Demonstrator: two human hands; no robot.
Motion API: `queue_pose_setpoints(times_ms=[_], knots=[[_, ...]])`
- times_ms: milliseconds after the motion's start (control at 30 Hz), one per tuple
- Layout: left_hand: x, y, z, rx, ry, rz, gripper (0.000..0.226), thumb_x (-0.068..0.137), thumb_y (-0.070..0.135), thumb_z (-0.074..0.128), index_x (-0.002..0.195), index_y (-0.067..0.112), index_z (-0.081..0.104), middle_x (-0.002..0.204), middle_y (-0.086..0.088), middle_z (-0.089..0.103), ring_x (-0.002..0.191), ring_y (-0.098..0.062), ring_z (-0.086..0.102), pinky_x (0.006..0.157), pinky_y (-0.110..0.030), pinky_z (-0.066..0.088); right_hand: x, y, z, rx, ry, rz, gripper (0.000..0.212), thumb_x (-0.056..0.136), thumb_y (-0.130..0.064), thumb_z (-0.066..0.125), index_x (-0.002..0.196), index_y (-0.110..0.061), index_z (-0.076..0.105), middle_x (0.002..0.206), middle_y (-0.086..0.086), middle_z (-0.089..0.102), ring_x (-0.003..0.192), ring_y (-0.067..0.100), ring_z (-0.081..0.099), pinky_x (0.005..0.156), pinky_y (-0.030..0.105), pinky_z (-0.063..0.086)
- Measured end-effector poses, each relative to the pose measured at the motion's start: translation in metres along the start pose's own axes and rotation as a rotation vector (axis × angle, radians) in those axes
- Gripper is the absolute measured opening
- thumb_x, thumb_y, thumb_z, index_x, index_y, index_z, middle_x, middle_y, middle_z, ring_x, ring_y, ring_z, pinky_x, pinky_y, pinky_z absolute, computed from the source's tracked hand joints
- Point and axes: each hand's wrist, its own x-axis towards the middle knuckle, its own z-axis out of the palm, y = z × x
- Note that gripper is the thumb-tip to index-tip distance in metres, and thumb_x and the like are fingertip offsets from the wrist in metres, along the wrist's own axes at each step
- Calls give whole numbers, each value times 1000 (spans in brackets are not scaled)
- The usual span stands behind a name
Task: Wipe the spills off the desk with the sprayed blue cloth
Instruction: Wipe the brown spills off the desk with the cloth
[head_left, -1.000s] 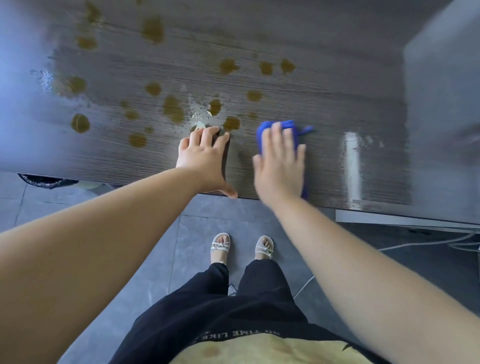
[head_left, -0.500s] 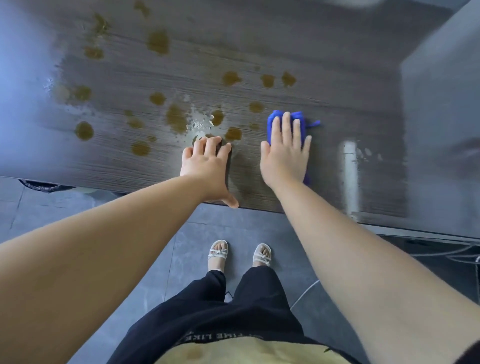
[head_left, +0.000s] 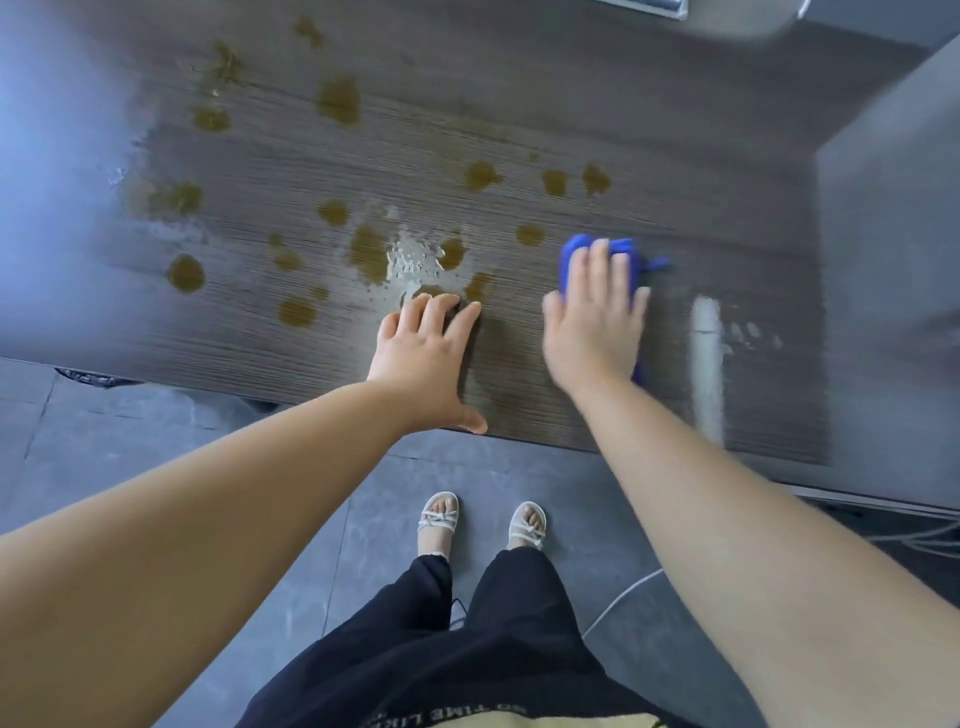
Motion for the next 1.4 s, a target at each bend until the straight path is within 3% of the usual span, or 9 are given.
queue_pose_setpoints(times_ms=[167,233,400,633,867,967,1133,1267,1400], knots=[[-8,-27,-7,-96,84,-71,114,59,65,75,148,23,18,150,0,20,139,-26,15,112,-44,18,-41,14,4,-97,-92,-675,57,92,-40,31,142,-16,41,150,4,36,138,26,34,109,53,27],[-14,-40,-9,-77,71,-132,116,56,69,73,148,22,20,149,-2,21,138,-27,14,113,-44,17,-24,33,0,-105,-78,-608,56,94,-39,28,145,-18,35,154,2,30,141,25,28,111,54,24],[-25,-55,-1,-63,41,-208,119,54,73,72,148,24,18,150,-1,17,139,-27,11,114,-44,16,-6,-4,-2,-59,-22,-7,57,101,-39,24,152,-17,7,160,3,0,147,23,-1,118,48,4],[-23,-53,-2,-34,10,-210,120,55,72,72,148,22,15,151,-2,16,139,-28,13,113,-42,17,-56,-15,9,-101,-131,-775,56,92,-38,30,143,-16,39,152,3,33,140,25,31,109,54,27],[-21,-52,-5,-39,-12,-237,121,55,70,74,149,20,15,152,-3,15,139,-28,12,114,-42,16,-6,-56,6,-39,-19,-78,58,101,-38,26,152,-17,8,160,1,-1,147,22,-1,117,49,3],[-20,-49,-6,-50,-2,-244,118,55,68,76,147,20,19,151,-2,17,139,-27,14,114,-40,18,-29,-91,15,-10,-66,-328,56,101,-39,25,152,-19,10,160,0,2,147,21,0,116,47,1],[-20,-51,-5,-76,18,-245,119,53,66,78,147,20,21,149,-2,19,139,-27,15,114,-39,18,-54,-41,15,-47,-89,-745,54,94,-34,28,143,-14,38,153,4,31,141,25,27,111,51,22],[-19,-51,-5,-88,4,-246,121,52,65,79,147,21,20,149,-2,20,139,-27,14,114,-41,17,-14,-9,4,-44,-68,-437,53,98,-33,28,148,-16,27,157,3,19,145,25,16,114,53,16],[-17,-48,-8,-74,-19,-260,118,51,66,79,145,21,23,145,-3,23,136,-28,18,112,-41,20,-7,-63,7,-10,5,-83,58,99,-35,32,151,-16,14,160,2,4,146,22,3,116,50,4]])
